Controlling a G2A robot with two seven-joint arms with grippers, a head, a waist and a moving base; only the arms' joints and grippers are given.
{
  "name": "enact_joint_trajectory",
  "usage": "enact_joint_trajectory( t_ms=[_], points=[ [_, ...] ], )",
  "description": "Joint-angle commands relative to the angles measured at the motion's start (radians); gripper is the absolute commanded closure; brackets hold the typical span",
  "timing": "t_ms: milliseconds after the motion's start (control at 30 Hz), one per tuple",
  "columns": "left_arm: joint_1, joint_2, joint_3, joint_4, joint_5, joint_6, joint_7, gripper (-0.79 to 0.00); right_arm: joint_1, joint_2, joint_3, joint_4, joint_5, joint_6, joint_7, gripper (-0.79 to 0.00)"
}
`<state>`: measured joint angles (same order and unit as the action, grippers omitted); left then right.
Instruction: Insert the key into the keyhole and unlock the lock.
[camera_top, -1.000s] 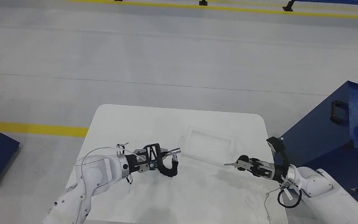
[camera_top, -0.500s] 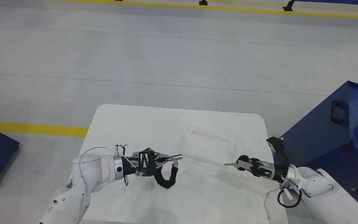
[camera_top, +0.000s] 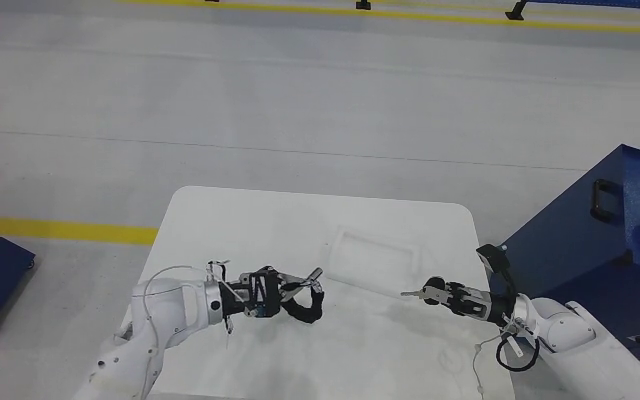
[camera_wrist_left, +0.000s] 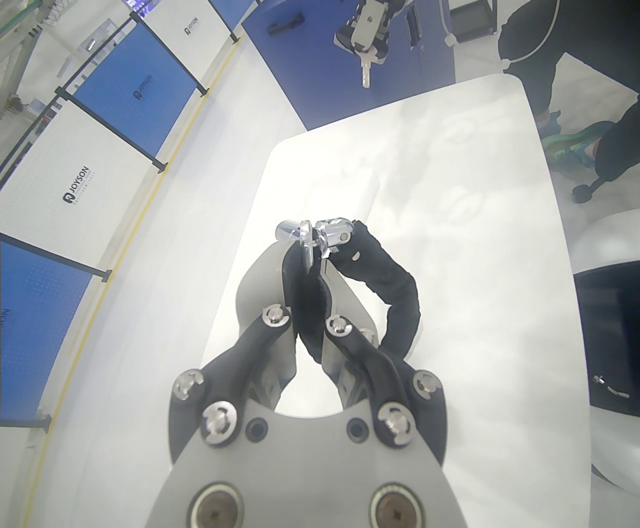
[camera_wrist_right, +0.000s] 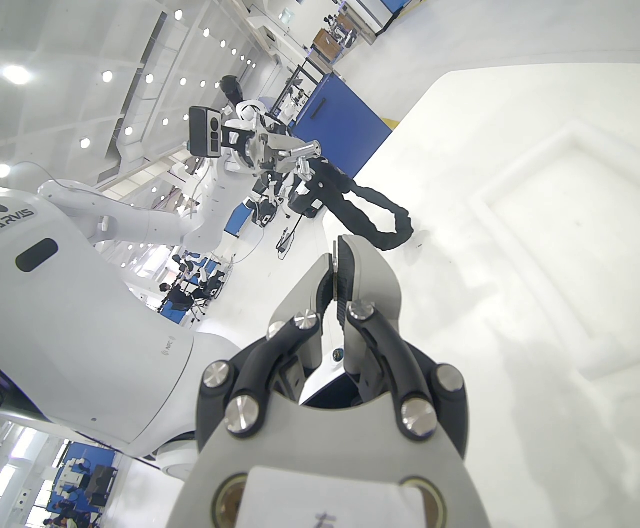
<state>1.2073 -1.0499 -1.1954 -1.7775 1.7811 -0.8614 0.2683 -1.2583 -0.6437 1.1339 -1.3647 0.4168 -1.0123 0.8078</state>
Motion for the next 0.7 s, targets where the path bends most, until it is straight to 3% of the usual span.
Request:
enact_joint_trajectory(
  t_ms=[0,467,667],
  points=[
    [0.01,0.001,0.005,-0.005,-0.003,0.033,0.044,0.0,0.0,0.0,0.0,0.0,0.0,0.0,0.0,0.0],
    [0.067,0.028,0.005,0.054,0.067,0.056,0.488,0.0,0.0,0.0,0.0,0.0,0.0,0.0,0.0,0.0],
    [0.065,0.039,0.027,0.101,0.081,0.003,0.623,0.0,0.0,0.0,0.0,0.0,0.0,0.0,0.0,0.0]
  ],
)
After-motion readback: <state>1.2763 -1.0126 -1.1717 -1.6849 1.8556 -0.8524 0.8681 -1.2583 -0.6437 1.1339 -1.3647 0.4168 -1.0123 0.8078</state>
